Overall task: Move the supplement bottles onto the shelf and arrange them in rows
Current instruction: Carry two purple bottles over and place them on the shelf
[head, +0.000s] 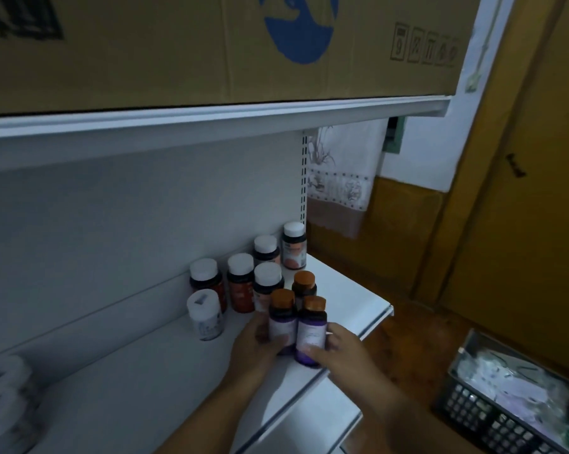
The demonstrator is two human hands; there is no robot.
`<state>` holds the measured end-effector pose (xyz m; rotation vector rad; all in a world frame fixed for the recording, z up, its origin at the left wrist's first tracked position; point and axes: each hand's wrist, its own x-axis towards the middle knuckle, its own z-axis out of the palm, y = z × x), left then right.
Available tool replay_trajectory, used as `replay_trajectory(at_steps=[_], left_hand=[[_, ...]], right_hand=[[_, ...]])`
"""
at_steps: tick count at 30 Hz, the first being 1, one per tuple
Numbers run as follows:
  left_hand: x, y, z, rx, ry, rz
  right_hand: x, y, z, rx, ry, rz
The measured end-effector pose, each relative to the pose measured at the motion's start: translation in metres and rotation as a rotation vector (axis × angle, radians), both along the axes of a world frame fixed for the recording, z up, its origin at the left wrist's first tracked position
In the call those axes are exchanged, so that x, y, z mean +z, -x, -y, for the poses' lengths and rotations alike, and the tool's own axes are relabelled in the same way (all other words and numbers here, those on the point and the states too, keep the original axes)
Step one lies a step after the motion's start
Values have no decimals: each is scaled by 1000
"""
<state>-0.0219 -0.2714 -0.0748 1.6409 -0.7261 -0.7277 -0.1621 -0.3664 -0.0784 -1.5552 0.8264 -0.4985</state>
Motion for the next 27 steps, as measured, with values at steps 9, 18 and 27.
replay_trajectory(at_steps=[9, 18, 27], left_hand=[[42, -25, -115, 27, 163, -334], [74, -46, -314, 342, 111, -125], [82, -57, -550, 644, 207, -99]], right_hand=[[42, -30, -59, 301, -163, 114], [71, -119, -223, 723, -199, 182], [69, -186, -461, 858, -517, 161]])
